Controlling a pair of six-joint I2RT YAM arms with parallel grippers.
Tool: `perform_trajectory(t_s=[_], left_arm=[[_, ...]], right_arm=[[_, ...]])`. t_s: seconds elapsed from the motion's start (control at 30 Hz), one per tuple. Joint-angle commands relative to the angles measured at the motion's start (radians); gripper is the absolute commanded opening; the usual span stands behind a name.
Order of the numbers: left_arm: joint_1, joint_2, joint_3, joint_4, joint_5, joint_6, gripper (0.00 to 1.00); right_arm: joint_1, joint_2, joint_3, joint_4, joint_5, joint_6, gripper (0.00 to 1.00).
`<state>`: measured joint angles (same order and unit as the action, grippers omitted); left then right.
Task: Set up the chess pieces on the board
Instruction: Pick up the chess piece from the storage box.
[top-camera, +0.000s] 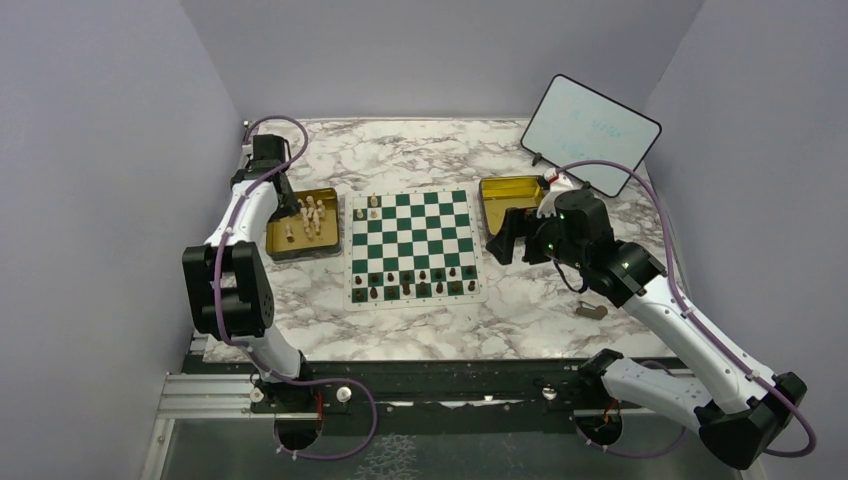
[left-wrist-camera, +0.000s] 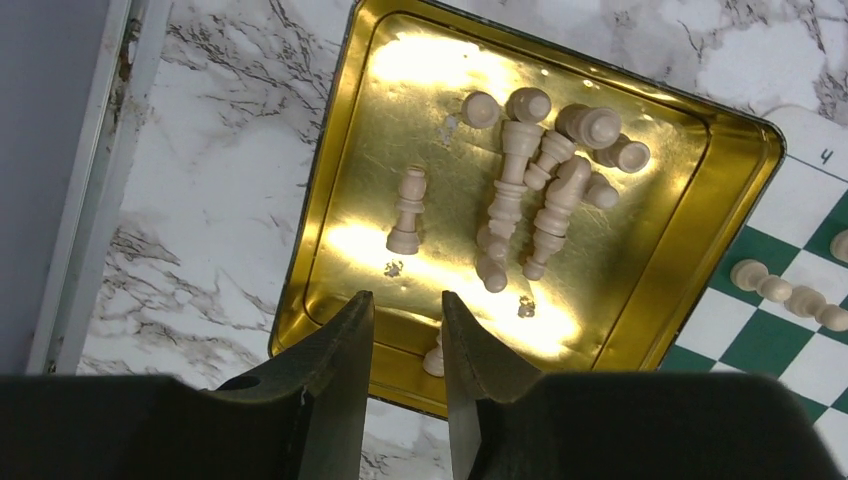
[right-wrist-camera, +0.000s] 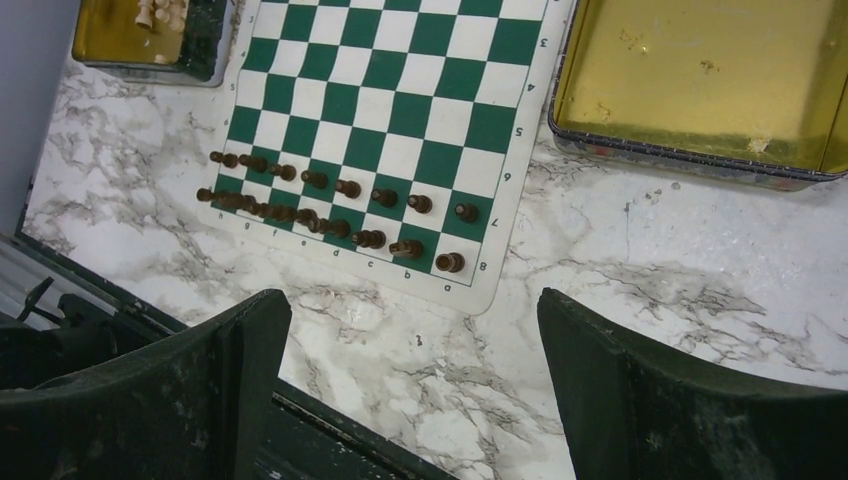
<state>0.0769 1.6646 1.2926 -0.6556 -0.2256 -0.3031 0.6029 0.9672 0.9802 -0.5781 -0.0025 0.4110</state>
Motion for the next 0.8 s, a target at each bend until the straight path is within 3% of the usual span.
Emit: perform_trajectory(t_s=[0.0,0.77], left_arm=[[0.03,0.018,-0.006,0.056,0.002,0.003,0.34],[0.055,0.201,0.023,0.091,0.027,0.034,0.39]], right_arm=[[0.006,-0.013,-0.002,0.018,-0.018,-0.02,1.0],[0.006,-0.013,-0.003,0.006,-0.002,-0.021,1.0]])
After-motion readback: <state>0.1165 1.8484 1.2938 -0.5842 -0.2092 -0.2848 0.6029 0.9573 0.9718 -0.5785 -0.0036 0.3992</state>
